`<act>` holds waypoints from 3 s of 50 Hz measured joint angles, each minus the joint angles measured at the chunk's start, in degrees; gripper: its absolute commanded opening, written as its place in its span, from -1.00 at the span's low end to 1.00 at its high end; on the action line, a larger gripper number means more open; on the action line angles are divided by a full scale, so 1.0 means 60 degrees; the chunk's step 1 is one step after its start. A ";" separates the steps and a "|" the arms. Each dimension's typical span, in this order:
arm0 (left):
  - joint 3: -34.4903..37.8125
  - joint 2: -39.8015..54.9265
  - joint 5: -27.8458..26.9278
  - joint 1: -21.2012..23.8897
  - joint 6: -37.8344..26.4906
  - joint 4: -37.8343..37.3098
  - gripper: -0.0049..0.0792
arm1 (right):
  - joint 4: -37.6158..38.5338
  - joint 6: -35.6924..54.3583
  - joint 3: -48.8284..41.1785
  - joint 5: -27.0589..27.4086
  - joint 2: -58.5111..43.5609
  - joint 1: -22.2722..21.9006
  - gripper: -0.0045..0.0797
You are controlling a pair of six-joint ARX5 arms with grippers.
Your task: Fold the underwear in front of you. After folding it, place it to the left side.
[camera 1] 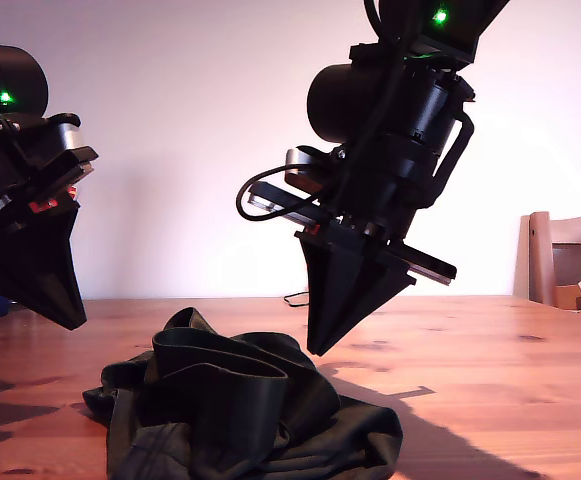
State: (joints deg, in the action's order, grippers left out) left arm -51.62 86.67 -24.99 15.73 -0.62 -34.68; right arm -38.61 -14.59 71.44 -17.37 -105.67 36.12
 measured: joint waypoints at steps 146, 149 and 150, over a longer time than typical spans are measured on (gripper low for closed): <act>0.0732 -0.0004 -0.2149 0.0423 -0.0900 0.4648 -0.93 | 0.4229 0.2412 -0.2058 0.0237 0.2178 -0.0284 -0.92; 0.1093 0.0000 -0.2149 0.0634 -0.0896 0.4918 -0.93 | 0.4827 0.2371 -0.2754 0.0248 0.2514 -0.0270 -0.92; 0.1188 0.0000 -0.2149 0.0718 -0.0900 0.4994 -0.93 | 0.5031 0.2357 -0.2965 0.0248 0.2623 -0.0262 -0.92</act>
State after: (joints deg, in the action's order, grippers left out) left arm -44.49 86.67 -37.89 20.03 -6.02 -4.71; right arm -8.43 -0.45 53.65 -15.88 -89.93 34.54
